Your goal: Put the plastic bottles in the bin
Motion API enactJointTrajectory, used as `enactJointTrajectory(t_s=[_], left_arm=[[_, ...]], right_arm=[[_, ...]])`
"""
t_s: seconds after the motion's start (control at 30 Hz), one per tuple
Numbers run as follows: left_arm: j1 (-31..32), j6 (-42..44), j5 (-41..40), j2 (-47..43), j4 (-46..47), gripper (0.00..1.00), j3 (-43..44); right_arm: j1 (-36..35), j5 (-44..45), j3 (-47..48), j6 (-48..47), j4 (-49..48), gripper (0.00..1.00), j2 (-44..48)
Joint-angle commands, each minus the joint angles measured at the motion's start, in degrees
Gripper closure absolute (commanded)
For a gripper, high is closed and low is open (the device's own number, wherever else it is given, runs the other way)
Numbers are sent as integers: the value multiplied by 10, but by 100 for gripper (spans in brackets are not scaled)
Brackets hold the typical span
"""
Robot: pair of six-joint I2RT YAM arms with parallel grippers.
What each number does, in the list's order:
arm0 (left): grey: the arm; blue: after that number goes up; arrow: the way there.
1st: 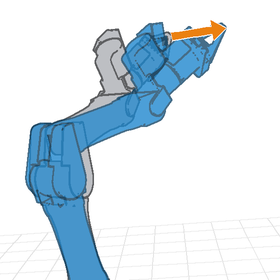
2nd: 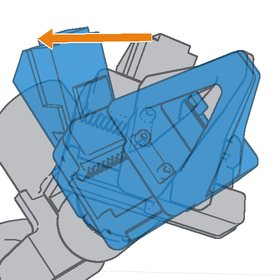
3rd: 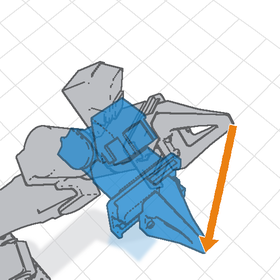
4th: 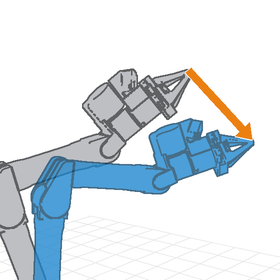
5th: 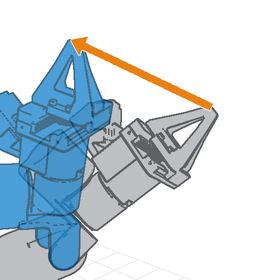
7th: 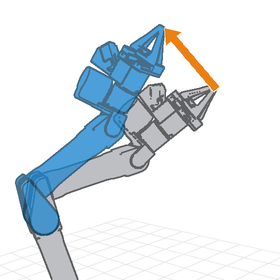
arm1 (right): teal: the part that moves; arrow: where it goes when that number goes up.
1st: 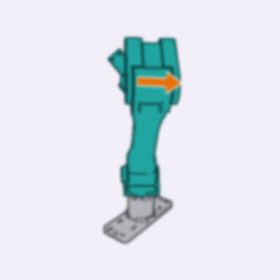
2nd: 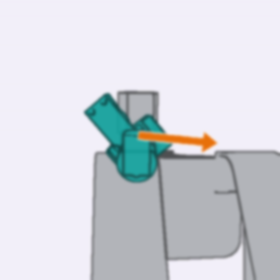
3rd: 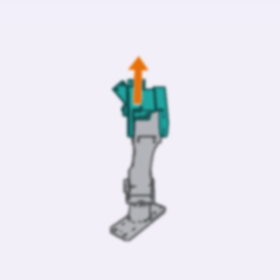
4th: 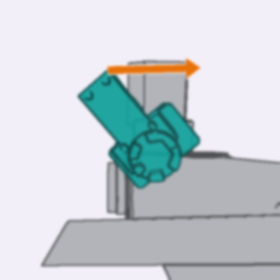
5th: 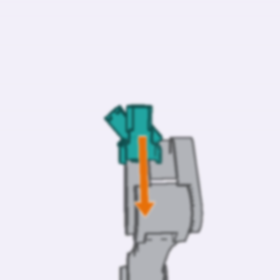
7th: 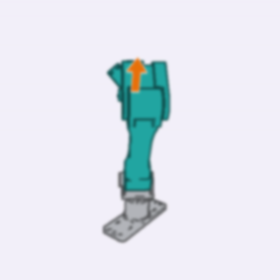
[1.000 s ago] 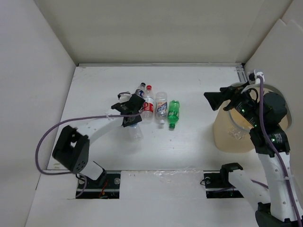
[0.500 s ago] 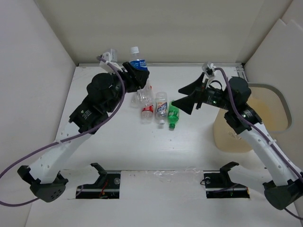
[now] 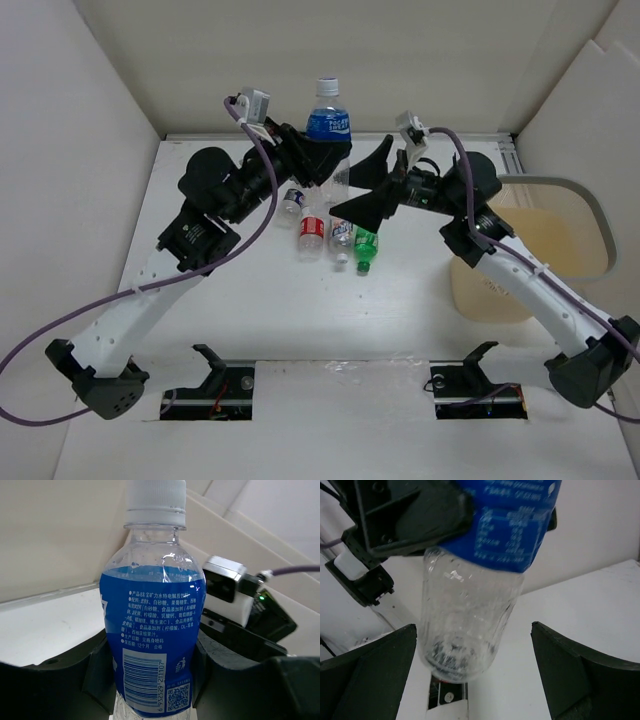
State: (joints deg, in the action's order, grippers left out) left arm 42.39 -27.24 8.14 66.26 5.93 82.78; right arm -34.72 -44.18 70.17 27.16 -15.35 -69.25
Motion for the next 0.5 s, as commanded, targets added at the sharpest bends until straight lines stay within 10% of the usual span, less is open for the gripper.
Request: enactJointTrajectory(t_s=[0.0,0.2,0.23,0.27,0.37,0.4,0.47], left_arm=[[1,-17,56,-11,85,100,-17],[1,-40,82,0,111,100,-33],[1,-40,93,0,111,100,-33],[1,-40,99,7,111,97,-25],[1,-40,99,14,96,53,-17],[1,-40,69,14,89,1,-11],[-5,-33,37,19,71,0,1]], right_arm=[[-10,-3,30,73,-135,0,-36],[-25,-10,61,118,-192,10,-81],[-25,-10,61,118,-200,16,-81],[-25,-10,61,118,-200,43,-81],[-17,4,47,118,-200,87,-65],[-9,10,41,113,-192,92,-58],[22,17,20,101,-146,94,-37]])
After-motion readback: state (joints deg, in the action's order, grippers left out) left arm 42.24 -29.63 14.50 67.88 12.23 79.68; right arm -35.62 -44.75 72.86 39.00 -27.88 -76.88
